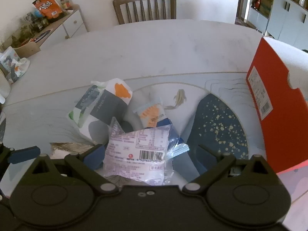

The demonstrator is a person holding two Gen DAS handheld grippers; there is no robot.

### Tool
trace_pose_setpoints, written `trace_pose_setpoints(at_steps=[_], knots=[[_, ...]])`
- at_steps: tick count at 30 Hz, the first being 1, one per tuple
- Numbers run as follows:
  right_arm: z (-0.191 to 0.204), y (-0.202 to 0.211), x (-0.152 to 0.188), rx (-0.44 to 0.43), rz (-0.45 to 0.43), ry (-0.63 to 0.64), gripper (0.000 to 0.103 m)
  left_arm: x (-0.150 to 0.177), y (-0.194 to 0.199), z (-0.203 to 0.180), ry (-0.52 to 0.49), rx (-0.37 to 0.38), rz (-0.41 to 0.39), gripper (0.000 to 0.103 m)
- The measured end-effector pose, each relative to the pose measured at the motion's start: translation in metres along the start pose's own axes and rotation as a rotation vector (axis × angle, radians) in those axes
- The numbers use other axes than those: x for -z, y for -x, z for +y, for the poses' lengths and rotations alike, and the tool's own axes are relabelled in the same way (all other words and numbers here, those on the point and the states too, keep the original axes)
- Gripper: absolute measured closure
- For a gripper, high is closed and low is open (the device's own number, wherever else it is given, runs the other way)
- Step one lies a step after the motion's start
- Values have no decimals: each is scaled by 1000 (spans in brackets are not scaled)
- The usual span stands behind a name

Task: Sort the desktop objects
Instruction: 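Grasp the silver foil packet with the left gripper while the right gripper grasps the clear printed bag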

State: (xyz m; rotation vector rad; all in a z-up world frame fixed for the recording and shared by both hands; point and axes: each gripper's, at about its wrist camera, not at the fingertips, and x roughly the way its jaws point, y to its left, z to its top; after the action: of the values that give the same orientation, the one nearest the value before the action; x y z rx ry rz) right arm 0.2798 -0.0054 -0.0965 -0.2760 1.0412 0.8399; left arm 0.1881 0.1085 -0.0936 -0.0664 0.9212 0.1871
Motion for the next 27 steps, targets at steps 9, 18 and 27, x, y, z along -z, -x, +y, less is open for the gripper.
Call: trace_pose_setpoints(at_steps=[9, 18, 27], knots=[[7, -12, -1, 12, 19, 2, 3, 4, -11, -3, -1, -37, 12, 4], [16, -19, -3, 11, 34, 35, 12, 8, -14, -3, 9, -56, 3, 7], [17, -20, 0, 9, 37, 31, 16, 10, -10, -7, -1, -49, -7, 28]])
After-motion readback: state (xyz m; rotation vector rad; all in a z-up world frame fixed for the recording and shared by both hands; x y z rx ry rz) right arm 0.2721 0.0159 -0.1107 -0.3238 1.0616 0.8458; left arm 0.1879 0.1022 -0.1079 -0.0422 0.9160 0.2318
